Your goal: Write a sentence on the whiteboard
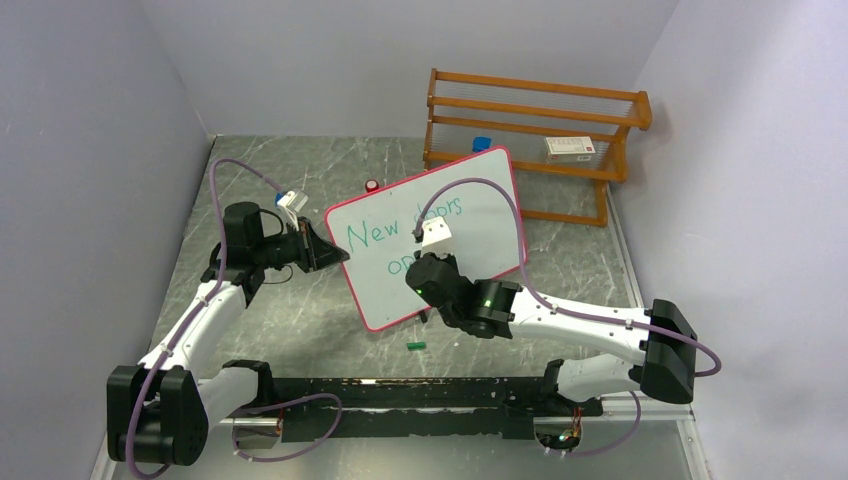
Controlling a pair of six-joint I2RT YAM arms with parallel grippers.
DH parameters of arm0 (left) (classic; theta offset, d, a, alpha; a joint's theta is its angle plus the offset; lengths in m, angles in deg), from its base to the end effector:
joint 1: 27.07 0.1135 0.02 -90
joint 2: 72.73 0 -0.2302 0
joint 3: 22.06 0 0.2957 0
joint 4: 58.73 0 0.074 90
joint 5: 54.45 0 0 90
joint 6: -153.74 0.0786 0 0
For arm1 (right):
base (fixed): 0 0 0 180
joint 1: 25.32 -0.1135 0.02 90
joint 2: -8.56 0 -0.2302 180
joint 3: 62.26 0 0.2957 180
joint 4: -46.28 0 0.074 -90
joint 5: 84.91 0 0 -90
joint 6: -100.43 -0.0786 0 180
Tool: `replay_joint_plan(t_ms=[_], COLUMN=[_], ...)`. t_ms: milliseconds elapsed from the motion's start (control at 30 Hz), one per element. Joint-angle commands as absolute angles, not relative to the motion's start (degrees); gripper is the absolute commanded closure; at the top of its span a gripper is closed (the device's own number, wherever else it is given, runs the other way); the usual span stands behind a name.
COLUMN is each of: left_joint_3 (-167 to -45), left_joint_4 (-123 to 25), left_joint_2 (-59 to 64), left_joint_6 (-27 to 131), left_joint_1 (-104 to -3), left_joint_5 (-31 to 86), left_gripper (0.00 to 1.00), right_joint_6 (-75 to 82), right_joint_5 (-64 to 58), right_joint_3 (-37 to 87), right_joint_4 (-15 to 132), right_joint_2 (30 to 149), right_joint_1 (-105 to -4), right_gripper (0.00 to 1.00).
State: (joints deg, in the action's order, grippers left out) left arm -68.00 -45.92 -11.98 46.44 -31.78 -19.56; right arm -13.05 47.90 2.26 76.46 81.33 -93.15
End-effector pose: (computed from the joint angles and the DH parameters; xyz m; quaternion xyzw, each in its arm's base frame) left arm 0.2925 -0.0888 0.1836 0.1550 0.7801 -0.4761 0.3751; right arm 0.1806 0.3017 0.2091 -0.1694 0.8362 0.0599 0.5181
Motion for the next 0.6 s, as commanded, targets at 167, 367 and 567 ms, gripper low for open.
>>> replay_joint_plan(t_ms=[167,367,567], left_joint_3=[-69.01,-69.09,-69.1], left_joint_4=[-43.42,-43.31,-43.31], left_joint_2=[-11.48,-11.47,-11.41], left_joint_6=[48.6,48.71,48.71], left_joint_1=[-31.68,-31.64,-31.68], left_joint_5=[-16.92,-16.88,-16.83], left_gripper=[0.95,0.95,0.95], right_joint_6=[-14.53,-15.15,-15.92], right_joint_5=[45.13,44.79,45.55], right_joint_3=[2.45,2.36,2.16], right_joint_4=[78.17,79.7,81.28], right_joint_2=[81.95,82.12,82.21], right_joint_1=[-93.2,-93.59,-93.64], right_gripper=[1.0,1.0,1.0])
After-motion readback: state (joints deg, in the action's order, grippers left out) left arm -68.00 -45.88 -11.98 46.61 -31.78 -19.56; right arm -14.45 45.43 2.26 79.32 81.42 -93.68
